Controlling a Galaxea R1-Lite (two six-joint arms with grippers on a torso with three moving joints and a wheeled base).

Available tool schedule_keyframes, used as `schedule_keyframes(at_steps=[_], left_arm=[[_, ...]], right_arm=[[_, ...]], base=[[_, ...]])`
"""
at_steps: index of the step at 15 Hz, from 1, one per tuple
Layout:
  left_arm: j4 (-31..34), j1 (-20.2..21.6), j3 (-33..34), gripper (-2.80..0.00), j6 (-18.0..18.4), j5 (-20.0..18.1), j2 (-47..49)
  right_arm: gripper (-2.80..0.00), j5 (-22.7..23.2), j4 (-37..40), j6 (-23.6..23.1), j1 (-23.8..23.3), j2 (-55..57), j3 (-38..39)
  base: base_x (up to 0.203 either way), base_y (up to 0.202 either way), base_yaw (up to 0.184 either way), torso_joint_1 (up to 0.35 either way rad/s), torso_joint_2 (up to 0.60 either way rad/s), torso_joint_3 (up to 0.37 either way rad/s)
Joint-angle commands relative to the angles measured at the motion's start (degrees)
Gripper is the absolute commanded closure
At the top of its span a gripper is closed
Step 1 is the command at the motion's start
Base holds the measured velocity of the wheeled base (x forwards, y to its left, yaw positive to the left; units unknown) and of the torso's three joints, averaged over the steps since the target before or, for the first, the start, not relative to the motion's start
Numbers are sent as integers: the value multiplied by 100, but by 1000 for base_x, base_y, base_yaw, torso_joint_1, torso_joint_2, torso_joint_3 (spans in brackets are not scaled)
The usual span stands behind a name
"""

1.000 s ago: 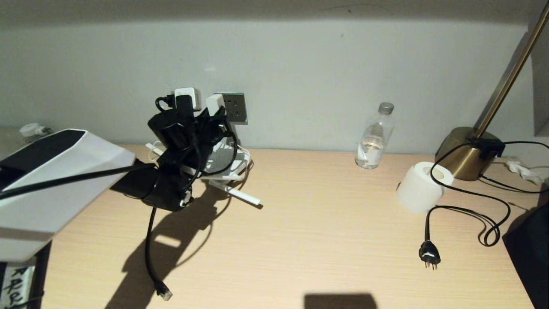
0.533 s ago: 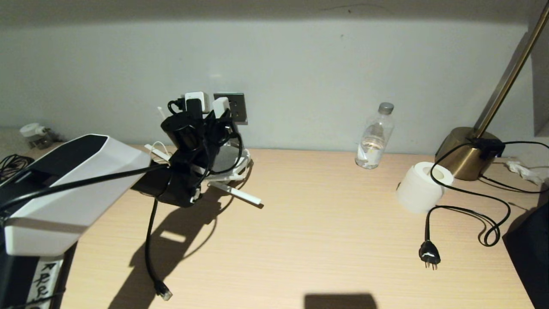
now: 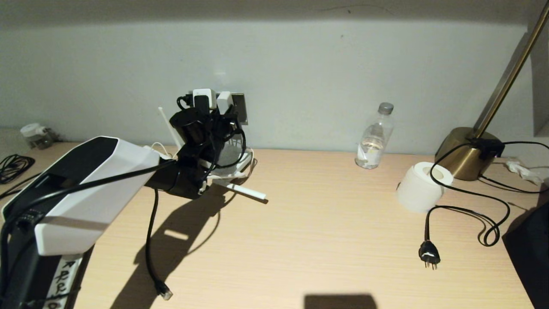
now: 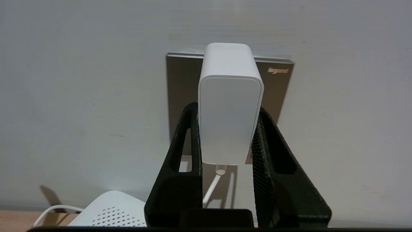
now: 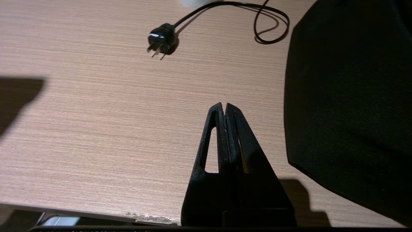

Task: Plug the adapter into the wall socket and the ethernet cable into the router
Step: Align plug and socket, then plug plug into socket

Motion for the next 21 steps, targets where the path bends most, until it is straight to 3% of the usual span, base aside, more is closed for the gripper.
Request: schedule_keyframes(at_steps=[1,9,21], left_arm=[[-11,27,11,0,10,46,62],[-376,31,1055,0,10,35,-367],[-253,24,813,0,10,-87,-254]], right_arm=[[0,4,6,-5,-1,-2,-1],[0,4,6,4,-1,-2,-1],[0,4,6,31,-1,-2,5]], base=[[0,0,0,0,0,0],[0,0,0,0,0,0],[0,0,0,0,0,0]])
